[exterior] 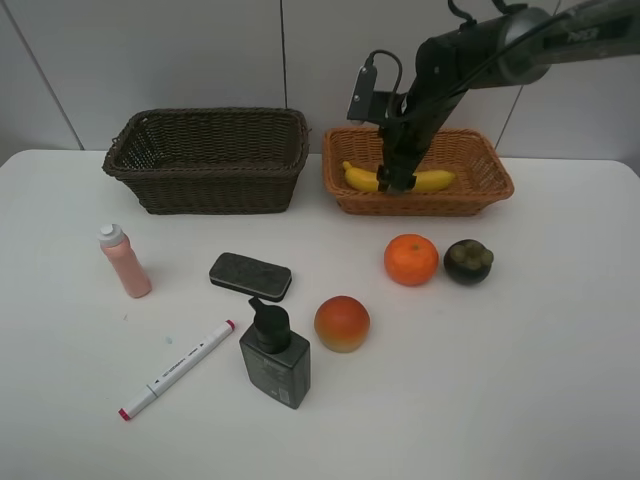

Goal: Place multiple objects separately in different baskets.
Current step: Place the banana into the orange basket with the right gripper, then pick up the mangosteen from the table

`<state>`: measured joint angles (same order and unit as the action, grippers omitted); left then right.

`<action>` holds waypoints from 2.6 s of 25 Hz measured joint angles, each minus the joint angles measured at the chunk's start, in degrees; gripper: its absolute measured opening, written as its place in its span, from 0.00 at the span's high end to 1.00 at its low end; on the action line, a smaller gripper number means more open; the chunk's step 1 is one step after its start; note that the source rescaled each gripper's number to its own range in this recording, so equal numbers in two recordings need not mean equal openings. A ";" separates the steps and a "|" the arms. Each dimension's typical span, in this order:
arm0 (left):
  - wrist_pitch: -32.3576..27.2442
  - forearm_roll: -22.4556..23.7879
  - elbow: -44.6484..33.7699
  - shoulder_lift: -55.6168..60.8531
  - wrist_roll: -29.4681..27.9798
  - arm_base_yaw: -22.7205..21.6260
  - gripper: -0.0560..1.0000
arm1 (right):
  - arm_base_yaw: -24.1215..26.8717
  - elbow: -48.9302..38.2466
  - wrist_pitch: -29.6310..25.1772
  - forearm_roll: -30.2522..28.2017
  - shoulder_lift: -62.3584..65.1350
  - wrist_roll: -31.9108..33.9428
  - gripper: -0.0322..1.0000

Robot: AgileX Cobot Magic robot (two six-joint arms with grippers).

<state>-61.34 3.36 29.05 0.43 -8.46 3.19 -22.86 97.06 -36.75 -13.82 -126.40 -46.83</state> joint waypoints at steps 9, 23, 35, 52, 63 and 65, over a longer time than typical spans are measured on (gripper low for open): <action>0.00 0.00 0.00 0.00 0.00 0.00 0.00 | 0.00 4.03 -10.71 -2.91 11.29 -0.05 0.00; 0.00 0.00 0.00 0.00 0.00 0.00 0.00 | 4.71 -2.22 -32.70 9.76 20.78 8.44 0.00; 0.00 0.00 0.00 0.00 0.00 0.00 0.00 | 5.95 -24.13 -23.64 12.69 20.84 8.92 0.00; 0.00 0.00 0.00 0.00 0.00 0.00 0.00 | 7.96 -32.15 -5.92 12.16 18.04 8.92 0.00; 0.00 0.00 0.00 0.00 0.00 0.00 0.00 | 7.97 -32.15 -3.00 10.79 12.35 8.92 0.00; 0.00 0.00 0.00 0.00 0.00 0.00 0.00 | 7.97 -32.15 -2.94 10.74 11.98 8.92 0.00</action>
<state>-61.34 3.36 29.05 0.43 -8.46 3.19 -14.89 64.90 -39.70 -3.08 -114.42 -37.91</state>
